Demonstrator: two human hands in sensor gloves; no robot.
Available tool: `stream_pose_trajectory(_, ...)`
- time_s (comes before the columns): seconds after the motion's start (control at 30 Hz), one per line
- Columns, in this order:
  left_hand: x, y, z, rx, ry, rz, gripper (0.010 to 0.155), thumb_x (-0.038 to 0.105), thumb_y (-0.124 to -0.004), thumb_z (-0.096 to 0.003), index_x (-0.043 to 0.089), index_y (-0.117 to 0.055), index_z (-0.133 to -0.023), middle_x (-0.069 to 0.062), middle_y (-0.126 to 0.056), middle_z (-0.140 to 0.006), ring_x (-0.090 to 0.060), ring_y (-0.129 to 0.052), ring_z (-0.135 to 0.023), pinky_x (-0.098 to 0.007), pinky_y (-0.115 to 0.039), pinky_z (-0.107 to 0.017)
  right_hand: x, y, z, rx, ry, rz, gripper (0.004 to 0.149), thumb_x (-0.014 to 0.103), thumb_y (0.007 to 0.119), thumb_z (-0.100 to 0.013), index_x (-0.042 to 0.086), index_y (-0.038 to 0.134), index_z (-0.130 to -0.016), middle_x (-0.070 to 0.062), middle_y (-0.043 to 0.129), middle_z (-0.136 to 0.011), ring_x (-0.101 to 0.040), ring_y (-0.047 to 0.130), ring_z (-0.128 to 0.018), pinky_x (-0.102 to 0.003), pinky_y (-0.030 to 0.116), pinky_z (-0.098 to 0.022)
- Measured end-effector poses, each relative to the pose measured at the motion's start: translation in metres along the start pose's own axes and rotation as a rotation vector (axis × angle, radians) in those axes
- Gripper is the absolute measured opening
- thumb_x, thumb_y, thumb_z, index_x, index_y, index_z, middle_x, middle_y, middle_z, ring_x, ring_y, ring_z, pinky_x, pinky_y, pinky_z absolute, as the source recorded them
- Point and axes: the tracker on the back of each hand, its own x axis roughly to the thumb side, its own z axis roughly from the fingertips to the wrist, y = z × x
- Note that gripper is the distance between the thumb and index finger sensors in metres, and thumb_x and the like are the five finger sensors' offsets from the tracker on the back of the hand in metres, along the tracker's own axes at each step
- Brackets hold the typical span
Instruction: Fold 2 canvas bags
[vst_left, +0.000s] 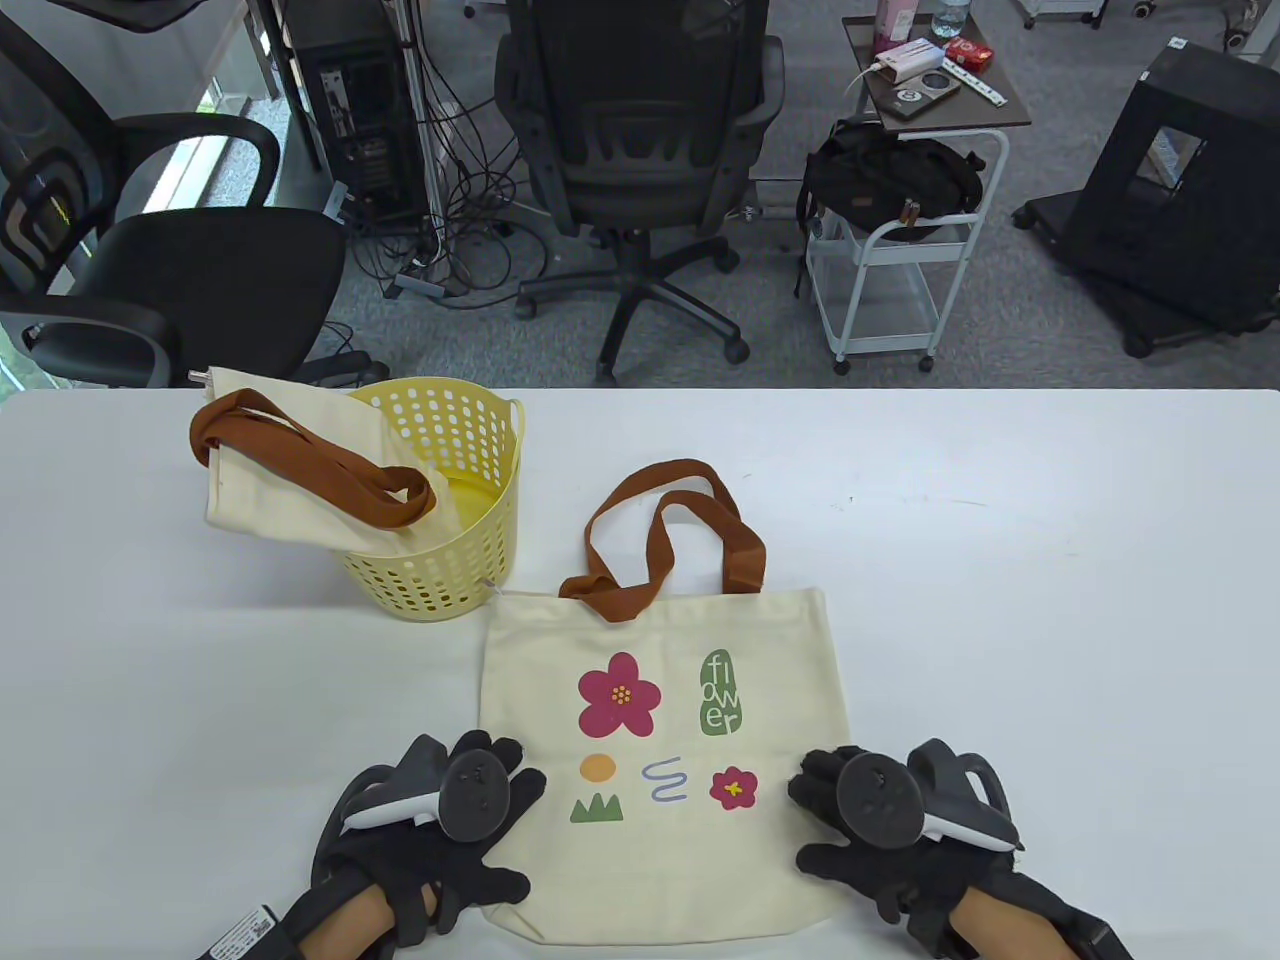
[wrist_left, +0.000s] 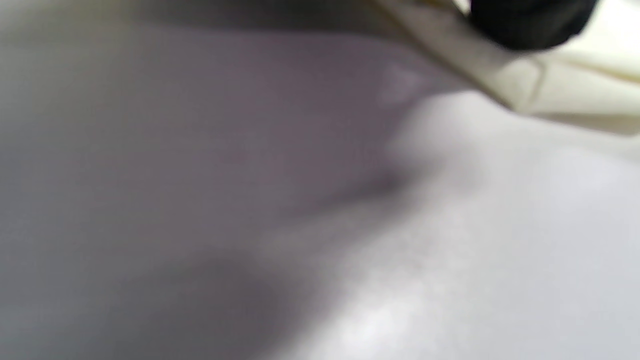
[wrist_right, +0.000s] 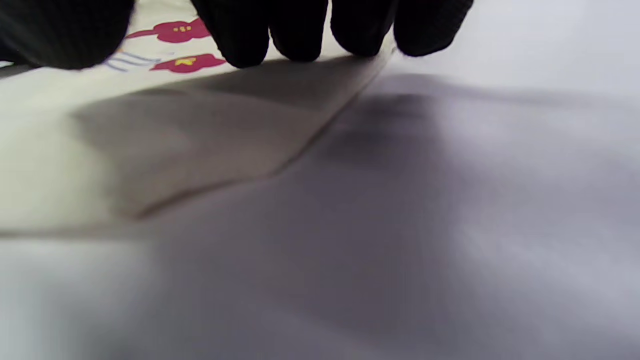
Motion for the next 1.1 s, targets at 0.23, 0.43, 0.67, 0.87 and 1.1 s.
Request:
stream_pose_trajectory(0.23,0.0,0.011,0.011,0.045,-0.093,0.004,0.09,0.057,-0.078,-0.0377,0.035,-0.023,-0.106,0.001,0.0,-0.112,-0.035,0.006,-0.106,-0.064,-0.01,-0.076,-0.003,0.019,0.007,0.115,-0.015,0.065,0.088,0.057,0.087,-0.035,0.03,0.042,-0.106,-0.003,0.027,-0.117,-0.038,0.027,-0.108,-0.061,0.042,-0.077)
stream_pose_trajectory(0.43,0.008,0.003,0.007,-0.041,-0.08,-0.087,0.099,0.057,-0.085,-0.0334,0.037,-0.019,-0.104,0.003,0.004,-0.11,-0.033,0.008,-0.106,-0.064,-0.009,-0.076,-0.007,0.018,0.007,0.065,-0.015,0.037,0.081,0.047,0.091,-0.037,0.032,0.048,-0.104,0.0,0.033,-0.117,-0.034,0.033,-0.108,-0.058,0.046,-0.077)
stream_pose_trajectory(0.67,0.014,0.009,0.012,0.196,-0.021,-0.116,0.088,0.053,-0.085,-0.0346,0.036,-0.035,-0.105,0.002,-0.026,-0.115,-0.034,-0.026,-0.112,-0.062,-0.032,-0.08,-0.005,0.014,0.003,-0.227,0.07,0.136,0.056,0.044,0.085,-0.042,0.04,0.065,-0.095,0.009,0.065,-0.107,-0.021,0.067,-0.1,-0.047,0.063,-0.075)
stream_pose_trajectory(0.87,0.012,0.018,0.018,0.406,0.039,-0.088,0.061,0.047,-0.083,-0.0382,0.035,-0.068,-0.096,0.006,-0.062,-0.108,-0.024,-0.065,-0.106,-0.055,-0.054,-0.079,-0.015,0.005,0.001,-0.279,0.085,0.033,0.047,0.045,0.082,-0.044,0.04,0.074,-0.09,0.008,0.079,-0.099,-0.019,0.08,-0.093,-0.044,0.073,-0.07)
stream_pose_trajectory(1.1,-0.001,0.035,0.034,0.466,-0.005,0.153,0.056,0.045,-0.084,-0.0387,0.031,-0.076,-0.092,0.002,-0.083,-0.095,-0.026,-0.09,-0.088,-0.052,-0.066,-0.073,-0.026,-0.013,0.005,-0.316,0.036,-0.155,0.045,0.043,0.084,-0.042,0.034,0.081,-0.087,0.004,0.089,-0.091,-0.022,0.091,-0.084,-0.045,0.078,-0.064)
